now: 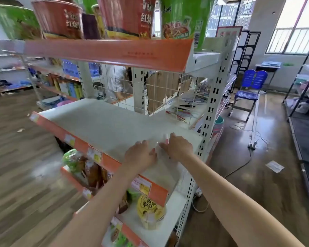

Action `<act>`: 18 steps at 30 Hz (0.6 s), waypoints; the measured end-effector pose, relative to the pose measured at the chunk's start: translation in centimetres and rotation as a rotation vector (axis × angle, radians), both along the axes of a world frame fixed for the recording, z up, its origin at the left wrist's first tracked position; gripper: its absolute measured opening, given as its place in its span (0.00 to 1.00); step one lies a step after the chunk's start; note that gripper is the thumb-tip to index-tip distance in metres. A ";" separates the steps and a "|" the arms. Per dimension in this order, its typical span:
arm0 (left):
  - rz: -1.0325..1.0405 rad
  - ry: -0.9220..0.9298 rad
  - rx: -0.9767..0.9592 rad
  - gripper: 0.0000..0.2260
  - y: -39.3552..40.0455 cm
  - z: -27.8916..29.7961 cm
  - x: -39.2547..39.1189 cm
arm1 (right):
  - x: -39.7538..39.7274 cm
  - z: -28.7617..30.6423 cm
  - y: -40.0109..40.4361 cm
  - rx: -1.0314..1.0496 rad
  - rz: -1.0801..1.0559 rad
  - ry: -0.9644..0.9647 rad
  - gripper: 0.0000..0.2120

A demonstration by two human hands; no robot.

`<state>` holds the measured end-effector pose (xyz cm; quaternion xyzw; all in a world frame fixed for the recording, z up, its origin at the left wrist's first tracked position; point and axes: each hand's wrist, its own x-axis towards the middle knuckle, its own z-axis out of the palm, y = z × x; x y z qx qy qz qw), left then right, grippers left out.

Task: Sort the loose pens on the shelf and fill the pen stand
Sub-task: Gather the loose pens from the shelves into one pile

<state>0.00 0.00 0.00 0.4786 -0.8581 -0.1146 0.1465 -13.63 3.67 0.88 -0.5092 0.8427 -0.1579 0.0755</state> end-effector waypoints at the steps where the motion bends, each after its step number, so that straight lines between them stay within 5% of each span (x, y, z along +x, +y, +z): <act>1: 0.005 -0.040 -0.010 0.17 0.1 0.0 -0.1 | 0.1 0.1 -0.1 0.034 -0.008 0.040 0.20; 6: -0.052 -0.122 -0.033 0.19 0.3 0.0 -0.5 | -0.5 0.2 0.8 0.097 0.072 0.007 0.16; 18: -0.249 0.494 0.100 0.13 12.6 3.5 -10.8 | -12.6 -1.5 12.5 -0.235 0.079 -0.441 0.15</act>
